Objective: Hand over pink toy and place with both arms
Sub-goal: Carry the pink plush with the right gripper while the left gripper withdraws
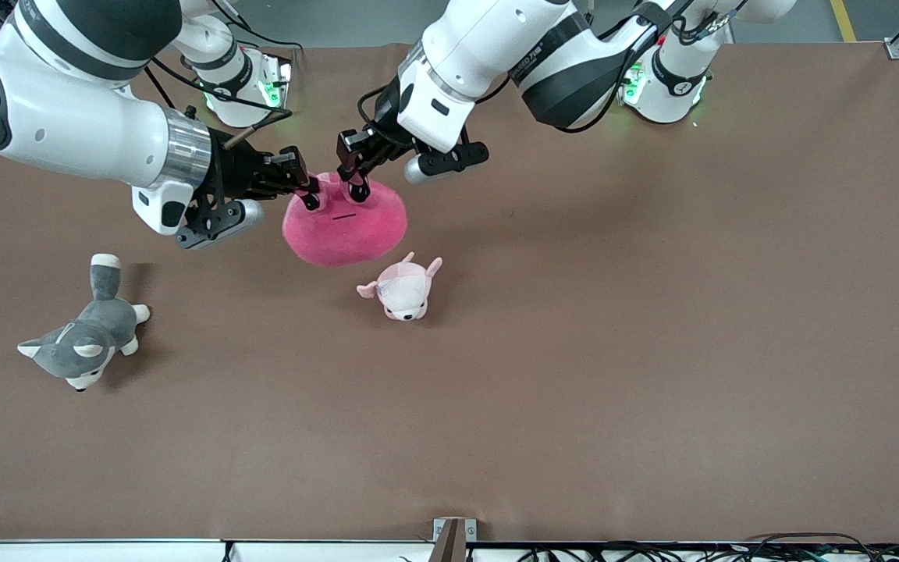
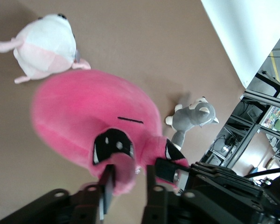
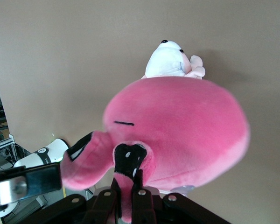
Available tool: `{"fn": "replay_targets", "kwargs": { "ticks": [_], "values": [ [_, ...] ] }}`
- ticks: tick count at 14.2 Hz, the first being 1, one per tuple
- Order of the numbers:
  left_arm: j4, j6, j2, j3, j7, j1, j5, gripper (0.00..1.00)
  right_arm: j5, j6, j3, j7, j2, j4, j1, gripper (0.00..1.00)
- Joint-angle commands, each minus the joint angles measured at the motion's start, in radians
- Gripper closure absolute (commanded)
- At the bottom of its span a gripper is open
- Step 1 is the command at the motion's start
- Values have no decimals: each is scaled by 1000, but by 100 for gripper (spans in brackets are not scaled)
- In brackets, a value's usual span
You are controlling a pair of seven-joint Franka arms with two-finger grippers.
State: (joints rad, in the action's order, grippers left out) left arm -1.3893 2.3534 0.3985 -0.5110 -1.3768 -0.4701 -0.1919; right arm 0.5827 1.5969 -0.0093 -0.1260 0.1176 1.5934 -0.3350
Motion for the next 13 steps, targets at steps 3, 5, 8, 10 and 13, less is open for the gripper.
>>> {"fn": "replay_targets", "kwargs": {
  "ticks": [3, 5, 8, 10, 13],
  "values": [
    [24, 4, -12, 5, -11, 5, 51, 0, 5, -23, 0, 11, 7, -16, 53, 99],
    [24, 4, -39, 5, -11, 42, 63, 0, 12, -21, 0, 8, 8, -39, 100, 99],
    [16, -38, -96, 5, -11, 125, 118, 0, 9, -23, -1, 15, 16, -58, 160, 100],
    [18, -106, -113, 3, 14, 191, 147, 0, -10, -25, -3, 35, 16, -58, 200, 99],
    [18, -268, -144, 5, 144, 287, 207, 0, -32, -46, -3, 58, 17, -58, 267, 99]
  ]
}}
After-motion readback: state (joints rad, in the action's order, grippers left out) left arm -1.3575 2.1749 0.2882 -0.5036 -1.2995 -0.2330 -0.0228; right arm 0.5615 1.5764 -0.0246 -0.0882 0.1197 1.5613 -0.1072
